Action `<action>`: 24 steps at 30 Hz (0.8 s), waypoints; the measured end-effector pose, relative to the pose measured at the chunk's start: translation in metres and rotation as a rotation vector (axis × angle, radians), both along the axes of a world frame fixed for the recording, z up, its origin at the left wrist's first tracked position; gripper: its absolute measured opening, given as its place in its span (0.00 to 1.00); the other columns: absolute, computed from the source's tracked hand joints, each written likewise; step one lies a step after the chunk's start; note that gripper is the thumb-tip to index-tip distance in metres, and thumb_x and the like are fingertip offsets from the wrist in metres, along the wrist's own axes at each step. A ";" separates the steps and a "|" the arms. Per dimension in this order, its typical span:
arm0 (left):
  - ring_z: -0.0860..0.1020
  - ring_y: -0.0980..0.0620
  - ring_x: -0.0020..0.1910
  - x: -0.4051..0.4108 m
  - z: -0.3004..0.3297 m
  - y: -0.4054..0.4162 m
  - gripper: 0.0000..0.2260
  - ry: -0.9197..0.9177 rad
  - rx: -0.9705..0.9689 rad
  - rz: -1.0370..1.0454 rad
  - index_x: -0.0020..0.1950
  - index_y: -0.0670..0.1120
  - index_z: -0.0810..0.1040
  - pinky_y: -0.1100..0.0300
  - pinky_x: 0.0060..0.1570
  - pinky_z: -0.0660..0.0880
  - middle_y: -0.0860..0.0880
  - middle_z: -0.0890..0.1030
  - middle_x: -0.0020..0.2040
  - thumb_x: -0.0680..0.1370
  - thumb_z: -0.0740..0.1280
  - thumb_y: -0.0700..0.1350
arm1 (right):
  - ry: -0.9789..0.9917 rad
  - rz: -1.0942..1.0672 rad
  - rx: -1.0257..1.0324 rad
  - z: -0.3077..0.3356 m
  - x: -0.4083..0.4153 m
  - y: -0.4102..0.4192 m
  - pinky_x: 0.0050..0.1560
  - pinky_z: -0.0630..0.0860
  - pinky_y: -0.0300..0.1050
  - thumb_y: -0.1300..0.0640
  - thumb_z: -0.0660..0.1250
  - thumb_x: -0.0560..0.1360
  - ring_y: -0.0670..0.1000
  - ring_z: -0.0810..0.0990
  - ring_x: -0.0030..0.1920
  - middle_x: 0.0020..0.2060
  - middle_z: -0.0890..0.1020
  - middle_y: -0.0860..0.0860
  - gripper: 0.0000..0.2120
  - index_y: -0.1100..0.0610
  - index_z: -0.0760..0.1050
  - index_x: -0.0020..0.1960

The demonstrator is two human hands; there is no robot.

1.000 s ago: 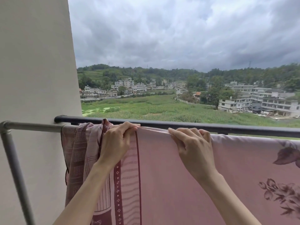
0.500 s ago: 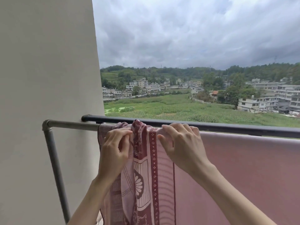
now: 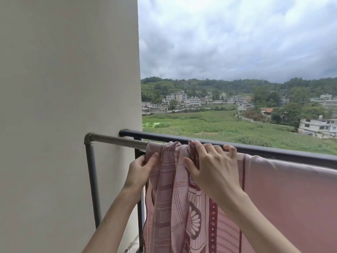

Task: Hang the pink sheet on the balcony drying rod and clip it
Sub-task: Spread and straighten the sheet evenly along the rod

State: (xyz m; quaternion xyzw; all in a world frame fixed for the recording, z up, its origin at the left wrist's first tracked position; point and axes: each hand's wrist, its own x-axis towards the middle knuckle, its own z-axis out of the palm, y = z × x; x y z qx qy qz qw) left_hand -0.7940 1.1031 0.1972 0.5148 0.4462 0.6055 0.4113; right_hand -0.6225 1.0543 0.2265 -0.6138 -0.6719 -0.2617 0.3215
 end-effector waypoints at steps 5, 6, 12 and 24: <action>0.78 0.48 0.46 -0.026 0.037 0.003 0.06 -0.061 0.113 0.205 0.43 0.46 0.80 0.53 0.53 0.74 0.46 0.82 0.43 0.75 0.67 0.47 | 0.006 0.153 -0.131 0.018 -0.010 0.001 0.62 0.61 0.54 0.38 0.54 0.76 0.54 0.74 0.61 0.61 0.76 0.50 0.26 0.50 0.65 0.69; 0.77 0.48 0.45 -0.035 0.043 0.004 0.06 -0.063 0.126 0.241 0.41 0.47 0.80 0.54 0.53 0.74 0.46 0.81 0.42 0.75 0.67 0.47 | -0.004 0.163 -0.143 0.020 -0.013 0.000 0.62 0.61 0.53 0.39 0.54 0.77 0.54 0.73 0.62 0.61 0.75 0.50 0.24 0.50 0.66 0.67; 0.76 0.49 0.40 -0.082 0.050 0.003 0.08 -0.075 0.169 0.371 0.37 0.46 0.78 0.54 0.46 0.75 0.49 0.78 0.36 0.76 0.66 0.46 | -0.029 0.189 -0.184 0.018 -0.039 -0.010 0.63 0.58 0.54 0.39 0.54 0.76 0.53 0.72 0.61 0.58 0.76 0.48 0.19 0.47 0.71 0.60; 0.75 0.50 0.39 -0.172 0.052 0.026 0.07 -0.024 0.187 0.281 0.38 0.45 0.79 0.57 0.41 0.73 0.48 0.79 0.37 0.75 0.67 0.46 | 0.059 0.145 -0.133 0.014 -0.126 -0.008 0.57 0.65 0.49 0.44 0.56 0.78 0.52 0.76 0.54 0.51 0.80 0.48 0.13 0.51 0.73 0.53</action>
